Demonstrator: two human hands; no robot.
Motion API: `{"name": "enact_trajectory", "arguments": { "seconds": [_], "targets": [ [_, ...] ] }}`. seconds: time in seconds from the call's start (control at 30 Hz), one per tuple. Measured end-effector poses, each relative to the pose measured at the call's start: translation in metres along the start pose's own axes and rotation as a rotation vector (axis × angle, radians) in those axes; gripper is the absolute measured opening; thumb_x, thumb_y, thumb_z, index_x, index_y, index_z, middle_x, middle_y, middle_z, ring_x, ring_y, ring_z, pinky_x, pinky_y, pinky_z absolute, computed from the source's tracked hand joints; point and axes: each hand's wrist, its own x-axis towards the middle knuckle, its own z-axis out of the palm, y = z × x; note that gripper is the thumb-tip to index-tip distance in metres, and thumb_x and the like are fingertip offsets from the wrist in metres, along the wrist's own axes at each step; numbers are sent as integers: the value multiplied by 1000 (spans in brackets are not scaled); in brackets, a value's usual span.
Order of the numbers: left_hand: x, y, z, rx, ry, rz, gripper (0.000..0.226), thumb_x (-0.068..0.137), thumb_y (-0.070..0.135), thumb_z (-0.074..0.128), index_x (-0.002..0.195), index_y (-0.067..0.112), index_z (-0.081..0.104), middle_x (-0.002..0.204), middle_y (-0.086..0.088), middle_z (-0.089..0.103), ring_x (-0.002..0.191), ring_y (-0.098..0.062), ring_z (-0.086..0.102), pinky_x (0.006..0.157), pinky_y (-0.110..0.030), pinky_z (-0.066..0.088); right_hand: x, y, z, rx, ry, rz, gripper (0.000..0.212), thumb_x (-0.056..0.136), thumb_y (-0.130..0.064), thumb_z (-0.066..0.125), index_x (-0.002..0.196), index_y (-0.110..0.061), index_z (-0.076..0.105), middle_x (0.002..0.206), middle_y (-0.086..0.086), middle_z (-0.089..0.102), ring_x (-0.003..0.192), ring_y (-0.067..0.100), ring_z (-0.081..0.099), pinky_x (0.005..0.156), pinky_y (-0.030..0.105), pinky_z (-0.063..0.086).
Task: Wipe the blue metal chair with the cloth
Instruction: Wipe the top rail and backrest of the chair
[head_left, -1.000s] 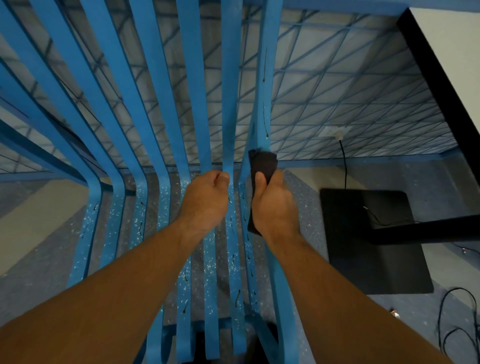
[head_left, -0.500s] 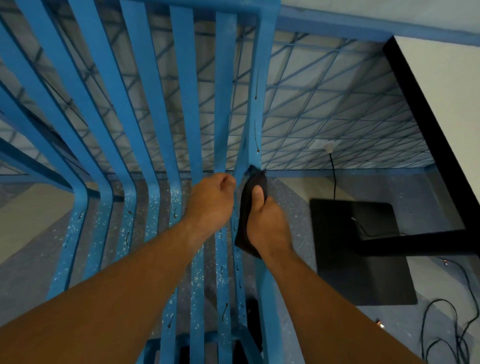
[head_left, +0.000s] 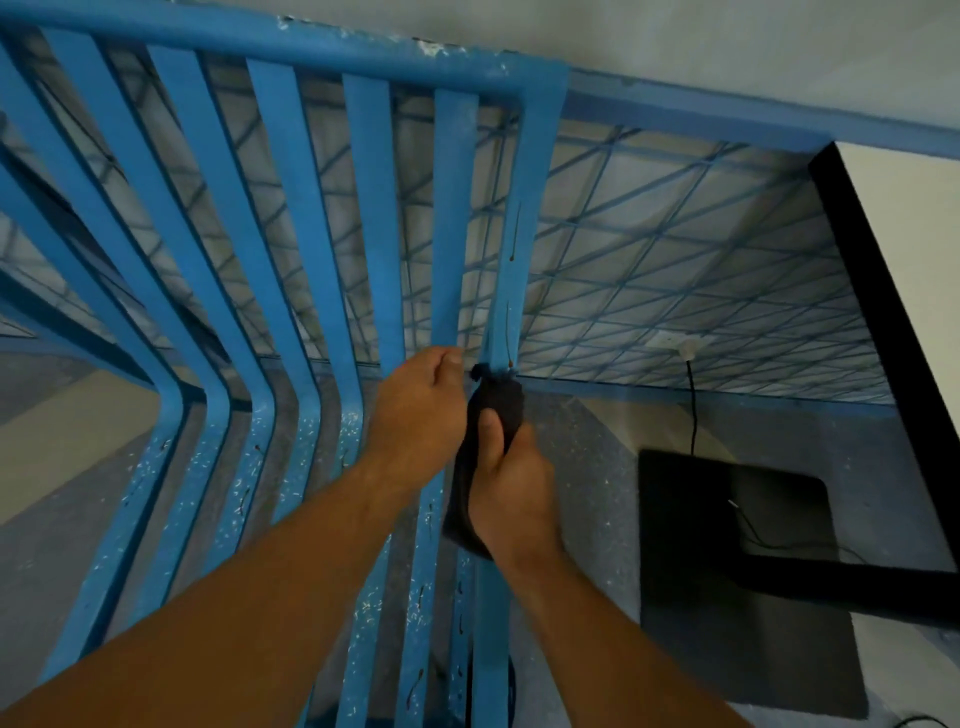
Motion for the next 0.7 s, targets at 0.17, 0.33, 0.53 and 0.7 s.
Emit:
{"name": "enact_trajectory", "arguments": {
  "seconds": [0.17,0.33,0.53,0.7],
  "targets": [
    [-3,-10,-3,-36,106,-51,30,103,29,39,88,13,60,84,-9,63,66,-6,52,54,-11,41,31,-25,-2,-72,92,-16,56,96,-61,21,106,-15,53,82,-2,53,77,22,57,63,32,43],
    [-16,-12,3,-85,96,-52,31,103,30,39,86,20,62,77,-8,64,62,-8,54,54,-17,43,58,-48,-8,-110,166,-105,57,99,-56,22,109,-10,54,87,6,59,85,28,60,64,31,39],
    [-42,-29,20,-65,-37,-133,26,103,30,38,90,28,60,66,4,58,50,0,50,43,-13,38,62,-46,1,-62,246,-246,46,100,-49,31,107,-9,51,88,4,60,76,22,58,60,29,41],
    [-67,-48,39,23,-177,-92,15,102,35,40,104,29,53,80,13,62,67,3,60,54,-10,44,56,-27,3,108,185,-265,34,100,-42,42,113,-13,53,95,0,62,82,15,61,71,39,55]
  ]
}}
